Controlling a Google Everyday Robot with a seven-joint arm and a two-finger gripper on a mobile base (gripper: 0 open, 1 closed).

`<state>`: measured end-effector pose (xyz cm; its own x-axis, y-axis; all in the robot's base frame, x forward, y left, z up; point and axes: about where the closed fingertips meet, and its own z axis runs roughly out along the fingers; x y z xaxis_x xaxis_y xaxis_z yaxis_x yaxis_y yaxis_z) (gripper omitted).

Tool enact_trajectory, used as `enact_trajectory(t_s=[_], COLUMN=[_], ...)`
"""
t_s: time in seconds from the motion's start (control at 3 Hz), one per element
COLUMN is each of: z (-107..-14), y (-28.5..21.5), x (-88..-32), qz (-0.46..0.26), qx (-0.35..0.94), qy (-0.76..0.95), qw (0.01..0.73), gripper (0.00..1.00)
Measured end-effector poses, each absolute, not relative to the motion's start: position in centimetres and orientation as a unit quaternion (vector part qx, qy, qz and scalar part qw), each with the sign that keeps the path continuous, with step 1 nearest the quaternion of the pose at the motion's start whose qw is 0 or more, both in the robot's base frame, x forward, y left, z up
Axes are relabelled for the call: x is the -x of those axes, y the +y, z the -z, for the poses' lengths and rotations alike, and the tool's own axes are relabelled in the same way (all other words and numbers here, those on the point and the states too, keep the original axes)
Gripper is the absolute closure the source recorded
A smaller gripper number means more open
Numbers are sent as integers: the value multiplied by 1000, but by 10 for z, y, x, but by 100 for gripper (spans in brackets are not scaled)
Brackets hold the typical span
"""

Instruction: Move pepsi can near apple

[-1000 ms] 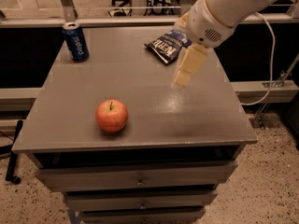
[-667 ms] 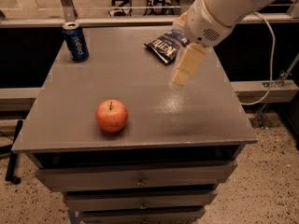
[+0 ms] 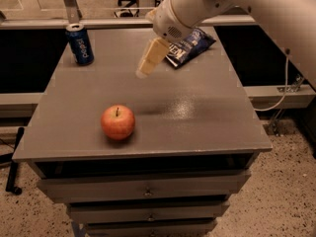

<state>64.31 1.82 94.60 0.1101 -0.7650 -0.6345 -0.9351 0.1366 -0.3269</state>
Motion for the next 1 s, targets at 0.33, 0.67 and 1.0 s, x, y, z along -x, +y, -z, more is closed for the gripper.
enact_trajectory(t_s=[0.33, 0.67, 1.0], z=[-934, -928, -927], y=[67, 124, 157], x=[-684, -737, -773], qz=[-158, -213, -246], qx=[617, 559, 517], qy=[654, 648, 639], qw=[408, 472, 513], gripper=[0, 0, 0])
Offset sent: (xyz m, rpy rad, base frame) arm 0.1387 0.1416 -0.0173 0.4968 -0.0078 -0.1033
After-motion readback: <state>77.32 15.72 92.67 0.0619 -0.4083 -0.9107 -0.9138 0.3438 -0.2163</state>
